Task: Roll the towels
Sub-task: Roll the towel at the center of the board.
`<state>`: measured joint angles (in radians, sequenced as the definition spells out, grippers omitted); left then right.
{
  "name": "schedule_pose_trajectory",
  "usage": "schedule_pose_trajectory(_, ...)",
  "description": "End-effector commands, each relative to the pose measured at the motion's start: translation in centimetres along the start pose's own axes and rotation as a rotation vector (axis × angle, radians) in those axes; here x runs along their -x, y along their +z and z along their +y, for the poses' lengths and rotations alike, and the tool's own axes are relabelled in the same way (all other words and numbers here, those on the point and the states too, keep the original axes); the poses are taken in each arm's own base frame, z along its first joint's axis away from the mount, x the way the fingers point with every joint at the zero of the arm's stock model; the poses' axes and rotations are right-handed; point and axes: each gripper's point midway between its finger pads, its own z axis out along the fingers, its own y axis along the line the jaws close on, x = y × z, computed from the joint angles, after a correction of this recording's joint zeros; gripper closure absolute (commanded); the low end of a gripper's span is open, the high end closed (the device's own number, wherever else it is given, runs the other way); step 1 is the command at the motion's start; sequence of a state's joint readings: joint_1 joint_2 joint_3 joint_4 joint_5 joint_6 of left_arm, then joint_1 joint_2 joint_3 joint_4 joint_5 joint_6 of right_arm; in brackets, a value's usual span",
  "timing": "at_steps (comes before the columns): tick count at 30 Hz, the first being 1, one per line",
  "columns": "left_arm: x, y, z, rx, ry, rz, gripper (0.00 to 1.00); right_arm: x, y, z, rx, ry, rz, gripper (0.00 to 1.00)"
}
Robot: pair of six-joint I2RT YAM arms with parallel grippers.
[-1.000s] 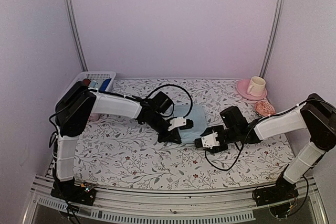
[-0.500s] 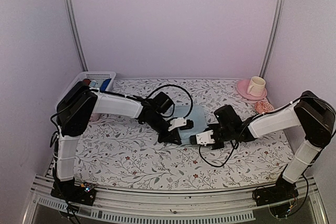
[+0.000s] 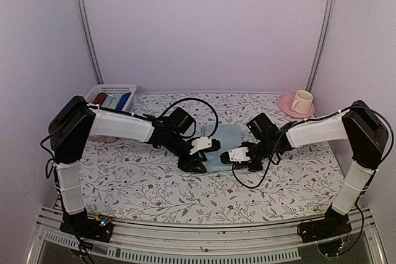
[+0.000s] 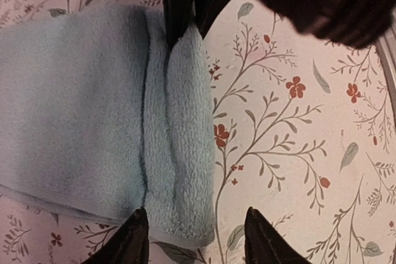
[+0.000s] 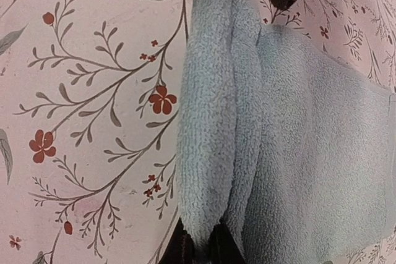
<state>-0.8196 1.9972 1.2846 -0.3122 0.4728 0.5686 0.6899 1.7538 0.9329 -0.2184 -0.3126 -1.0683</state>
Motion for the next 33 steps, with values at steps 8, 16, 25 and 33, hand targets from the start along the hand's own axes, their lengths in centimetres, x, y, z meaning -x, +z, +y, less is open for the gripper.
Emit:
schedule_pose_trajectory(8,1.9,-3.7,1.6,0.339,0.200,-0.101,0.42,-0.1,-0.5,3.5,0.407,0.290,-0.044,0.96)
schedule_pose_trajectory(16,2.5,-3.6,-0.3,0.452,0.416,-0.124,0.43,0.3,-1.0,3.0,0.608,0.513,-0.091,0.96)
schedule_pose_trajectory(25,3.2,-2.6,-2.2,0.474,0.542,-0.138,0.50,-0.1,-1.5,1.7,0.695,0.665,-0.134,0.95)
schedule_pose_trajectory(33,3.2,-0.6,-3.4,0.500,0.653,-0.108,0.54,-0.7,-1.0,0.9,0.753,0.762,-0.133,0.94)
